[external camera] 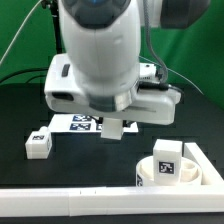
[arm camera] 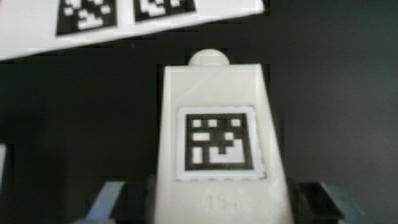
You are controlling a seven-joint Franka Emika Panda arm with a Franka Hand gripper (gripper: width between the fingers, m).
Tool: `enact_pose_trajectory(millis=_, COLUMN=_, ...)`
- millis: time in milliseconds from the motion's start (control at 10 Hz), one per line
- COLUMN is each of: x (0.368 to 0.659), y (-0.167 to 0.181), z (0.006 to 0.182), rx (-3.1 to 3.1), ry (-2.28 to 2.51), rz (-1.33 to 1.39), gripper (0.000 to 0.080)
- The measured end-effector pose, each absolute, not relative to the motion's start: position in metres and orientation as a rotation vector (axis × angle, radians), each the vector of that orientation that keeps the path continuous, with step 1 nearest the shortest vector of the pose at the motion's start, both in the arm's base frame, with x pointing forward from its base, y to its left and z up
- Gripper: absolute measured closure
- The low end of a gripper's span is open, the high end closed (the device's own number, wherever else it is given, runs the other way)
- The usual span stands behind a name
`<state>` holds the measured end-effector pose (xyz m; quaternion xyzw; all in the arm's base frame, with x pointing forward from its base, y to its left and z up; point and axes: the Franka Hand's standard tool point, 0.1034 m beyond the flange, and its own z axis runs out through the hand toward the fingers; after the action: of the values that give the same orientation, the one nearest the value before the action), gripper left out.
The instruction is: Assemble stool
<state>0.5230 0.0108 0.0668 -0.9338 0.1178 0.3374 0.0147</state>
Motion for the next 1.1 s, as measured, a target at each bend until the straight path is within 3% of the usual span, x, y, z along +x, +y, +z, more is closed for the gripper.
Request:
enact_pose_trajectory(millis=100, x=0.528, y=0.030, z=0.078, rx=-2.972, ry=0.417, rz=0.915, gripper=0.0464)
enact_pose_trajectory(millis=200, x=0.537, y=0.056, z=0.103, rx=-3.013, ry=0.400, rz=0.728, gripper=0.0464)
enact_pose_trajectory(millis=400, x=0.557, y=0.076, z=0.131, rx=-3.068, ry=0.425, rz=0.439, gripper=0.0464)
enact_pose_trajectory(millis=700, x=0.564, y=0.087, z=0.127, rx=-3.077, ry=0.406, rz=0.103, gripper=0.0463)
enact_pose_trajectory(millis=900, x=0.591, y=0.105, z=0.138, rx=-3.094, ry=0.369, rz=-0.168, gripper=0.0463)
enact_pose_trajectory(millis=1100, x=0.599, y=0.116, z=0.139, rx=-3.102, ry=0.290, rz=-0.382, gripper=0.0463)
